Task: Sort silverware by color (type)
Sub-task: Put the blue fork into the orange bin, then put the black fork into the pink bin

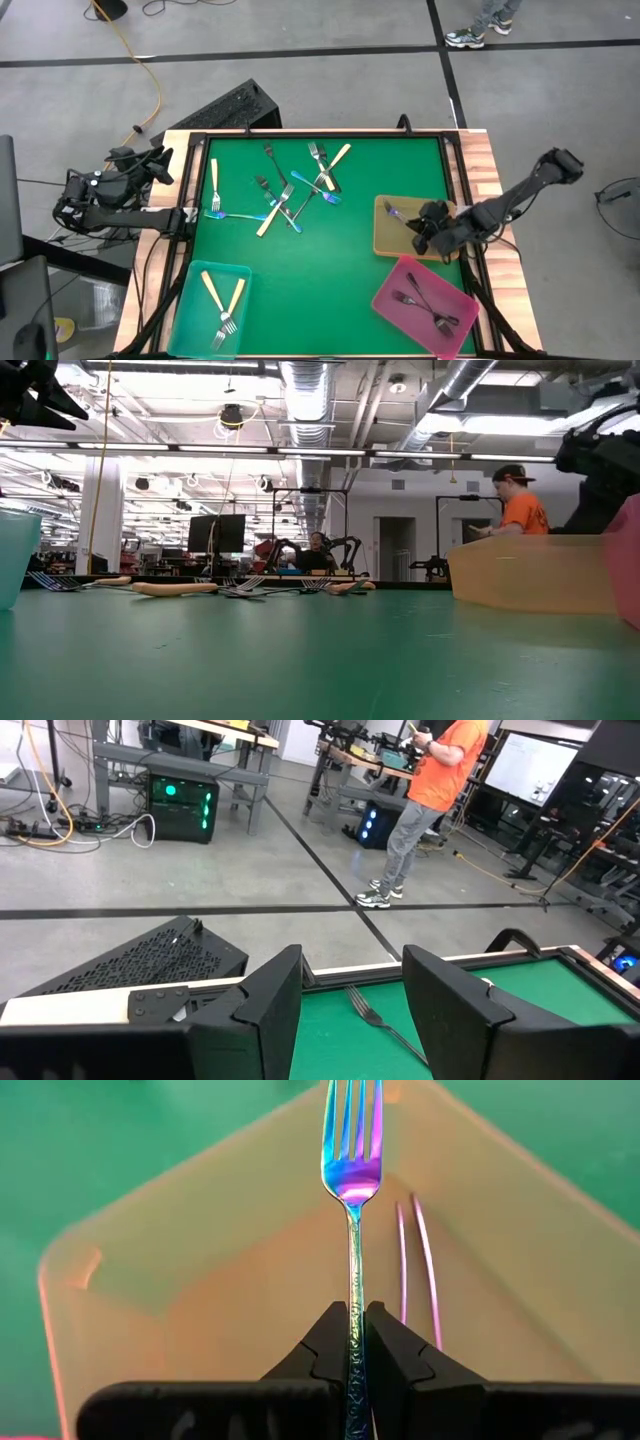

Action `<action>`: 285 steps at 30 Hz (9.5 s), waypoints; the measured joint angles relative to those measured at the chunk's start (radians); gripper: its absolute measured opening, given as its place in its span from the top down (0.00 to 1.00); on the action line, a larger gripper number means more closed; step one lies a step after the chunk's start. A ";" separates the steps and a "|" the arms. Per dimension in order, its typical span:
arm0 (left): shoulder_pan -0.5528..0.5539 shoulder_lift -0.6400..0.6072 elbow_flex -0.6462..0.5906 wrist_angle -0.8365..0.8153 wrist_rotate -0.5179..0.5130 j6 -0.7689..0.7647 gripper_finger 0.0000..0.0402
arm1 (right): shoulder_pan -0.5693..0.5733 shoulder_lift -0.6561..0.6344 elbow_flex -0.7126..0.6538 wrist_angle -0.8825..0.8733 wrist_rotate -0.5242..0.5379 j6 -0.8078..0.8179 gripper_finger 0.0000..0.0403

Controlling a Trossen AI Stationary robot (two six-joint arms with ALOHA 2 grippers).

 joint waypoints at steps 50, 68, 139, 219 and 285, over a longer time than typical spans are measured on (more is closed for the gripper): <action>0.000 0.000 0.000 0.000 0.000 0.000 0.61 | 0.073 0.373 0.002 -0.026 -0.119 0.369 0.88; 0.000 0.000 0.000 0.000 0.000 0.000 0.61 | 0.072 0.374 0.058 -0.143 -0.135 0.336 0.82; 0.000 0.000 0.000 0.000 0.000 0.000 0.61 | 0.011 0.346 0.424 0.249 0.034 -0.419 0.74; 0.000 0.000 0.000 0.000 0.000 0.001 0.61 | -0.863 1.259 0.940 0.331 -0.351 -0.673 0.44; 0.000 0.000 0.000 0.000 0.000 0.001 0.61 | -0.681 1.296 1.039 0.312 -0.409 -0.701 0.95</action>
